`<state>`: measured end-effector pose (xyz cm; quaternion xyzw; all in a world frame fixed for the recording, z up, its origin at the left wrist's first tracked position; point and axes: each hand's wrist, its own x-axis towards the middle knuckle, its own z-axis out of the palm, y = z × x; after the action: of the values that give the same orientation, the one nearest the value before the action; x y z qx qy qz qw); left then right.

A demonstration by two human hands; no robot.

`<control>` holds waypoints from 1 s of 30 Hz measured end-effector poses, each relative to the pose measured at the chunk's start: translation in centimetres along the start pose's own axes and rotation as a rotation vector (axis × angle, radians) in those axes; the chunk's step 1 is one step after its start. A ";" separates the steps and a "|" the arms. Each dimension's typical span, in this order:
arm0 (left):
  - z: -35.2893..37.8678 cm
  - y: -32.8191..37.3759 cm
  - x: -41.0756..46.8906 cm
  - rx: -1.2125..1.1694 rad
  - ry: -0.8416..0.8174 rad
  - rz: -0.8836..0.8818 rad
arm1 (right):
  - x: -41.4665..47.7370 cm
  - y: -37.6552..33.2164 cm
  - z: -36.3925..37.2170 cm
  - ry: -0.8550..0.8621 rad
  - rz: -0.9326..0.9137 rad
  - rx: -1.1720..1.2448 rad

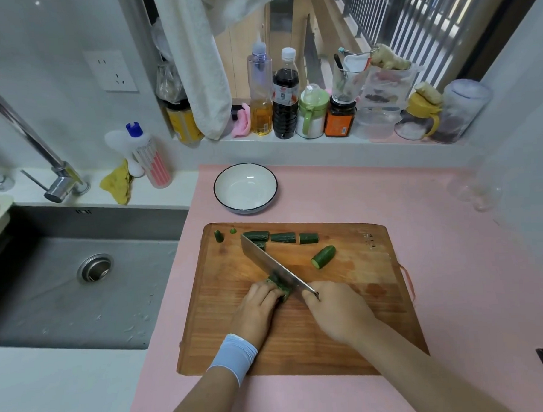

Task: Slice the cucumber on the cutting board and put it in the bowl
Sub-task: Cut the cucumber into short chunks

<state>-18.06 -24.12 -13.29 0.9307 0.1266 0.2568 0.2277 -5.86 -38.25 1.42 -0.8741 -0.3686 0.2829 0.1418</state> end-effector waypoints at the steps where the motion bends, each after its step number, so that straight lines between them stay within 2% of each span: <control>1: 0.0 0.0 0.0 -0.002 0.003 0.005 | -0.1 -0.2 -0.1 0.001 -0.005 -0.009; 17: -0.2 0.2 0.3 -0.004 0.026 0.007 | -0.5 -1.5 -0.3 -0.026 0.019 -0.086; 30: -0.2 0.2 0.2 -0.021 0.017 -0.026 | 0.7 -2.5 -1.1 -0.110 0.069 -0.223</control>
<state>-17.97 -24.12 -12.99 0.9243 0.1379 0.2629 0.2399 -6.21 -36.06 3.13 -0.8797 -0.3746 0.2927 0.0135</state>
